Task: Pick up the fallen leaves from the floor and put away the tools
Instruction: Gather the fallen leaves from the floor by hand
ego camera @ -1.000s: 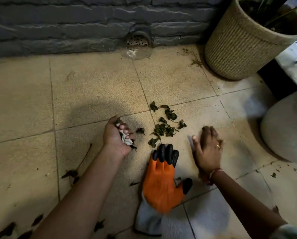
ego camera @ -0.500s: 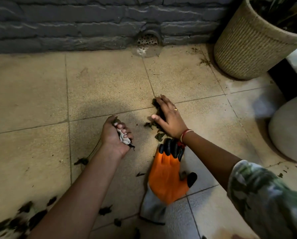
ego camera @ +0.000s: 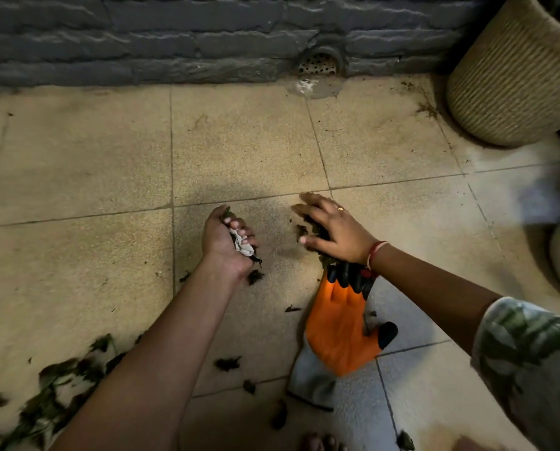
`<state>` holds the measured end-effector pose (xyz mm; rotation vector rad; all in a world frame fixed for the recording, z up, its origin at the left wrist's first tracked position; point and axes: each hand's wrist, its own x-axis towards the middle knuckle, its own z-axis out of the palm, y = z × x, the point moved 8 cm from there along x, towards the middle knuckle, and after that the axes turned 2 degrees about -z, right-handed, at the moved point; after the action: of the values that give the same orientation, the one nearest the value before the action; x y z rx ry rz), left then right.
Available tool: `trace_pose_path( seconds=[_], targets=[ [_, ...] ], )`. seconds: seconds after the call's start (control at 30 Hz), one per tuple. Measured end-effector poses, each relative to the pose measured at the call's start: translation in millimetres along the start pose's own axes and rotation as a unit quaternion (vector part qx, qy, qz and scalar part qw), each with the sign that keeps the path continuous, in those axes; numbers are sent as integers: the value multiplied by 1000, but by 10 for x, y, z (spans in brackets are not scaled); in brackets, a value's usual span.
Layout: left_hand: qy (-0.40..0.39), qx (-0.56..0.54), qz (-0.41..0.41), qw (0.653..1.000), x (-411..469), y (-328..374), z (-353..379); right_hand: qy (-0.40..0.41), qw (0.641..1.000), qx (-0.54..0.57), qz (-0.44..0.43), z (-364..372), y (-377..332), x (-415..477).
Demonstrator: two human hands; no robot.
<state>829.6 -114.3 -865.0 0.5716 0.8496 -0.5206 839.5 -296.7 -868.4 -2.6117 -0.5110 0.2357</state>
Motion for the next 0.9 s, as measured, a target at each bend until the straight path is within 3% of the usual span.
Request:
trace_pose_path(
  seconds=[0.1, 0.3, 0.47, 0.63, 0.8, 0.9],
  targets=[
    [-4, -9, 5, 1000, -19, 84, -99, -55, 990, -109, -72, 40, -71, -94],
    [6, -21, 16, 1000, -33, 242, -290, -91, 967, -198, -131, 96, -84, -102],
    [20, -28, 14, 999, -23, 228, -401, -35, 938, -285, -192, 73, -193, 46],
    [27, -16, 0, 1000, -20, 82, -342, 24, 931, -273, -240, 60, -358, 188],
    [30, 0, -18, 999, -22, -50, -283, 33, 953, -232, -189, 66, -348, 366],
    [37, -4, -30, 999, -13, -117, -264, 70, 985, -145, -58, -15, -265, 472]
  ],
)
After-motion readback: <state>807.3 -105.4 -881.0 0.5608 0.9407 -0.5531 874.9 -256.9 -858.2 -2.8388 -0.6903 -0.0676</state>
